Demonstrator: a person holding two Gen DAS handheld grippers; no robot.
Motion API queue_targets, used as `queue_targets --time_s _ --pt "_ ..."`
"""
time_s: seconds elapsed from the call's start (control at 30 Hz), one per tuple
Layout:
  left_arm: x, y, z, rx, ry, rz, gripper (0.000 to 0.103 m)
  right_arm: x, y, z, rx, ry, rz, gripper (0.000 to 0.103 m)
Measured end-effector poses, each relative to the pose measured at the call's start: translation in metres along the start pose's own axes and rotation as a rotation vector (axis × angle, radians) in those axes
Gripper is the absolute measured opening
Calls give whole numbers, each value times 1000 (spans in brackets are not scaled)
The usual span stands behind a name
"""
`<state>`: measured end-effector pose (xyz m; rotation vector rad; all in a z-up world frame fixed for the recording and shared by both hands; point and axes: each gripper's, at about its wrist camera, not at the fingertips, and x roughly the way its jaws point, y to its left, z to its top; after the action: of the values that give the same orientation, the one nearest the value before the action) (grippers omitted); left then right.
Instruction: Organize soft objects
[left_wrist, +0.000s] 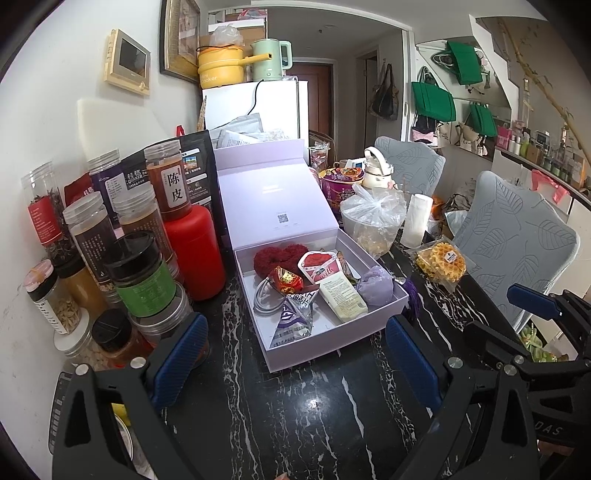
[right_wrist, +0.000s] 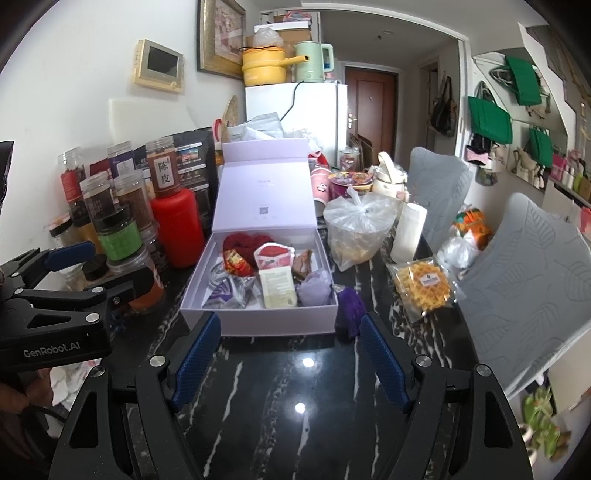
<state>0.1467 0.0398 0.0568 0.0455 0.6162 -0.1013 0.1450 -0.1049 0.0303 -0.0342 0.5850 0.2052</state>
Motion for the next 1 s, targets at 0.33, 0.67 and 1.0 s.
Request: queue_targets --time_s 0.33,0.67,1.0 --pt "4 -1 1 0 13 0 99 2 -4 -2 -1 6 -10 79" --pt "7 -1 -1 4 18 2 99 4 -5 -2 0 11 -18 79" --pt "10 -2 -1 6 29 10 99 6 -7 -5 -3 19 -26 80"
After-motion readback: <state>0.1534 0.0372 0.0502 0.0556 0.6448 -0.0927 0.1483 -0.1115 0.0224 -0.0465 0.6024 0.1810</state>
